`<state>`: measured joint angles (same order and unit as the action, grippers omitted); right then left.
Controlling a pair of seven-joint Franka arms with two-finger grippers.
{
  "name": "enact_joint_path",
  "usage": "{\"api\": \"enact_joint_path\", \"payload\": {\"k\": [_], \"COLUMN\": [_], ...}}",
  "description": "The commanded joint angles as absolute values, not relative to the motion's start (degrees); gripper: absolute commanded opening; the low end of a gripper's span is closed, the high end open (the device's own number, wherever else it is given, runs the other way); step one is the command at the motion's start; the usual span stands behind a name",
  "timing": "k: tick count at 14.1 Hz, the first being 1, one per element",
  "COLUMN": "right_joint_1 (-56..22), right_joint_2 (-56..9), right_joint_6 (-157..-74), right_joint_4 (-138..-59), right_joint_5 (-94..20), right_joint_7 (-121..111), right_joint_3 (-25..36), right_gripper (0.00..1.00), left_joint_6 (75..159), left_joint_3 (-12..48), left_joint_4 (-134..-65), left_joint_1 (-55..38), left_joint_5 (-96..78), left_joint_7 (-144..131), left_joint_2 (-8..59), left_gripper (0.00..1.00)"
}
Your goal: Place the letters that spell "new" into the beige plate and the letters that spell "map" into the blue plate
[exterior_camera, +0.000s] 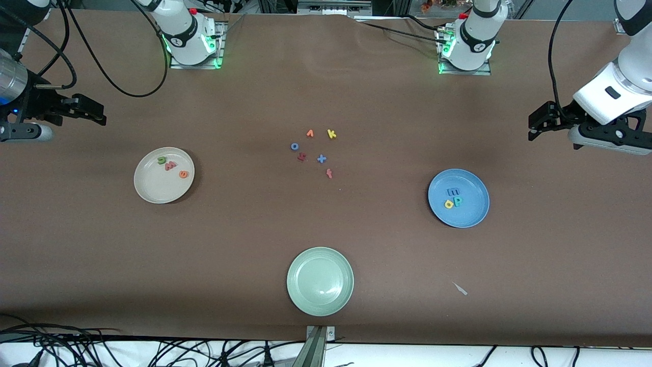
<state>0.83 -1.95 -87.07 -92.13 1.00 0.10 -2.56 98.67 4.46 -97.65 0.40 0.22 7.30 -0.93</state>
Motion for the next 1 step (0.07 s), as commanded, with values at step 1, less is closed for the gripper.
{"api": "enact_joint_path", "payload": {"k": [1], "right_joint_1": [1.49], "right_joint_2": [-1.85], "right_joint_6": [-87.1], "right_joint_4": [-91.93], "right_joint_5": [0.09], "right_joint_7": [0.53], "right_joint_3": [-3.25], "right_gripper": [1.0], "left_joint_6": [97.29], "left_joint_3": [4.39], "left_joint_4": [-95.89], "left_joint_1": [0.0], "left_joint_5": [1.67], "left_joint_7": [7.21], "left_joint_2": [-0.18], "left_gripper": [1.0]}}
